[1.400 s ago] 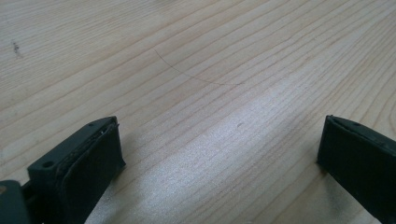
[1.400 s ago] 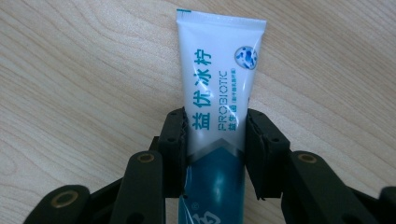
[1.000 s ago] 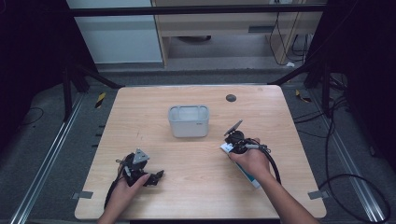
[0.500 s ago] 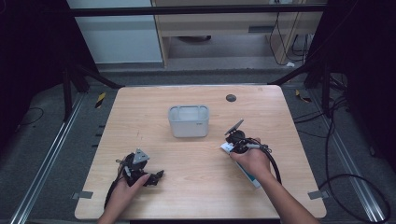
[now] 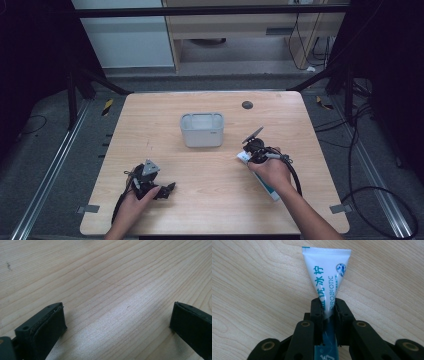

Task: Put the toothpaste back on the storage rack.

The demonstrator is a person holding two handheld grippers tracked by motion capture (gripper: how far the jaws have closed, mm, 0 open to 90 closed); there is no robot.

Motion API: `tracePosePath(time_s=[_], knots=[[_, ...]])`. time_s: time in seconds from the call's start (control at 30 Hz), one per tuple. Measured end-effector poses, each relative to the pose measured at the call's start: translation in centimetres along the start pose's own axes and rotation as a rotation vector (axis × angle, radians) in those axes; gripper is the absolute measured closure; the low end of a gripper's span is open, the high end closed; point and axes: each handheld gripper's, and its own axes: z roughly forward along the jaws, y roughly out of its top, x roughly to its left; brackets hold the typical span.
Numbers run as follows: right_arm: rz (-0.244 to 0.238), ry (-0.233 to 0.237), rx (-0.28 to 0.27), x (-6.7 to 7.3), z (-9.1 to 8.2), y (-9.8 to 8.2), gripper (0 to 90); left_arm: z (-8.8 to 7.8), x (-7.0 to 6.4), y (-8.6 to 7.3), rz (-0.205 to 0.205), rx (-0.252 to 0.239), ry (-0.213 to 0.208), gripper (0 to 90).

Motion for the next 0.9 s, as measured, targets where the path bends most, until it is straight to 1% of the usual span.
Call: tracePosePath(time_s=[0.1, 0.47, 0.6, 0.7, 0.73, 0.9], knots=[[-0.009, 0.002, 0.002, -0.1, -0.1, 0.0, 79.4, 0.0, 0.0, 0.0, 0.0, -0.001, 0.0, 0.0], [-0.019, 0.001, 0.002, -0.2, -0.6, 0.0, 79.9, 0.0, 0.0, 0.0, 0.001, 0.001, 0.0, 0.0], [-0.017, -0.006, 0.004, -0.3, -0.9, 0.1, 80.0, 0.0, 0.0, 0.0, 0.001, 0.001, 0.0, 0.0], [-0.027, -0.005, 0.003, -0.3, -0.9, 0.1, 80.1, 0.0, 0.0, 0.0, 0.001, 0.001, 0.0, 0.0], [-0.025, -0.013, 0.002, -0.3, -1.0, 0.1, 80.2, 0.0, 0.0, 0.0, 0.001, 0.001, 0.0, 0.0], [-0.028, -0.011, -0.003, -0.4, -1.3, 0.1, 80.3, 0.0, 0.0, 0.0, 0.001, 0.001, 0.0, 0.0]])
